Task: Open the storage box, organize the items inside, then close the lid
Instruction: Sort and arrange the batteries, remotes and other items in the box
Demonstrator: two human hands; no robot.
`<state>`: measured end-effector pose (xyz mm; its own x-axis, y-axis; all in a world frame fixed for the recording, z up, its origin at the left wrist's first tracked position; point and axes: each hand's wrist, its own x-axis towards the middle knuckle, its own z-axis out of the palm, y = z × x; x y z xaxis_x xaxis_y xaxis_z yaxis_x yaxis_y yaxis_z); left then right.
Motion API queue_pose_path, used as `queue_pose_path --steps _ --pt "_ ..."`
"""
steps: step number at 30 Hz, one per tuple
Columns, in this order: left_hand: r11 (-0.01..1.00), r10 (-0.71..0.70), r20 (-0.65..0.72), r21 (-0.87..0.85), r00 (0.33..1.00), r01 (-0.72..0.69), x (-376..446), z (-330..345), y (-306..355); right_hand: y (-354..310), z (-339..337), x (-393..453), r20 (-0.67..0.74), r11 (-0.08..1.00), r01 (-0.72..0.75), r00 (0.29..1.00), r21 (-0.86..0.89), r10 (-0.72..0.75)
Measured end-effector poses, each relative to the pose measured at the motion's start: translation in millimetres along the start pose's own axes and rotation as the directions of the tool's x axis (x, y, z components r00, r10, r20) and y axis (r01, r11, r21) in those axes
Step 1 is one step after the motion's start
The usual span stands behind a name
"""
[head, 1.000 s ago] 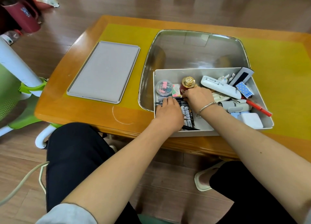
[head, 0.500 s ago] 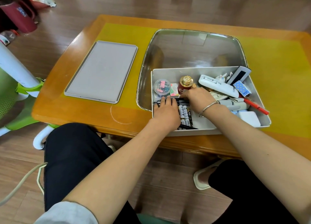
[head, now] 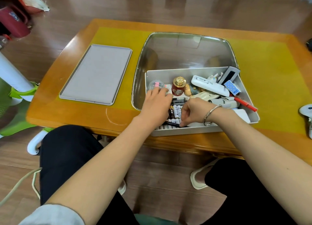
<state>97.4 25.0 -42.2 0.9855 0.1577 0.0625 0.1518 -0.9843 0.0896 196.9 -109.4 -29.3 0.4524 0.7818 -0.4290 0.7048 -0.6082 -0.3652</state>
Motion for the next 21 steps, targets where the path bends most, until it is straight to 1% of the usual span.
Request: queue_pose_path --steps 1,2,3,5,7,9,11,15,17,19,21 --pt "0.998 -0.065 -0.073 -0.016 0.995 0.064 -2.3 -1.6 -1.3 -0.8 2.2 1.6 0.036 1.0 -0.002 0.999 -0.001 0.002" --pt "0.988 -0.152 -0.118 -0.046 0.981 0.148 -4.8 -3.5 -2.8 -0.5 3.9 3.6 0.06 1.0 -0.002 0.998 -0.005 0.002" --pt "0.968 -0.247 -0.122 -0.087 0.961 0.237 -6.8 -4.8 -5.1 0.3 5.5 5.5 0.074 1.0 -0.002 0.997 -0.013 0.003" --pt "0.908 -0.391 -0.04 -0.18 0.92 0.378 -10.0 -5.4 -11.6 1.9 8.2 7.8 0.089 0.999 -0.005 0.996 -0.035 0.008" --pt "0.863 -0.451 0.061 -0.226 0.891 0.452 -12.3 -3.2 -17.2 2.6 10.4 8.6 0.095 0.999 -0.001 0.995 -0.052 0.006" --pt "0.85 -0.475 0.112 -0.196 0.873 0.488 -13.8 0.7 -19.4 2.9 10.3 8.0 0.086 0.999 0.012 0.996 -0.049 -0.007" --pt "0.845 -0.481 0.112 -0.204 0.869 0.494 -13.5 1.9 -20.4 3.6 7.7 6.4 0.039 1.0 0.016 0.999 -0.01 -0.015" --pt "0.829 -0.469 0.105 -0.292 0.877 0.478 -12.6 1.7 -23.3 9.0 -1.2 5.2 -0.135 0.994 0.004 0.991 0.112 0.011" --pt "0.831 -0.453 0.102 -0.312 0.885 0.461 -13.5 2.0 -26.3 12.9 -5.3 7.8 -0.202 0.991 0.008 0.979 0.136 0.02" --pt "0.831 -0.447 0.103 -0.32 0.888 0.455 -14.7 2.3 -30.2 15.2 -6.9 13.1 -0.251 0.996 -0.004 0.968 0.09 0.027" --pt "0.835 -0.441 0.107 -0.316 0.891 0.451 -15.4 2.5 -34.7 14.2 -5.9 19.6 -0.32 0.999 -0.039 0.947 0.0 0.037"
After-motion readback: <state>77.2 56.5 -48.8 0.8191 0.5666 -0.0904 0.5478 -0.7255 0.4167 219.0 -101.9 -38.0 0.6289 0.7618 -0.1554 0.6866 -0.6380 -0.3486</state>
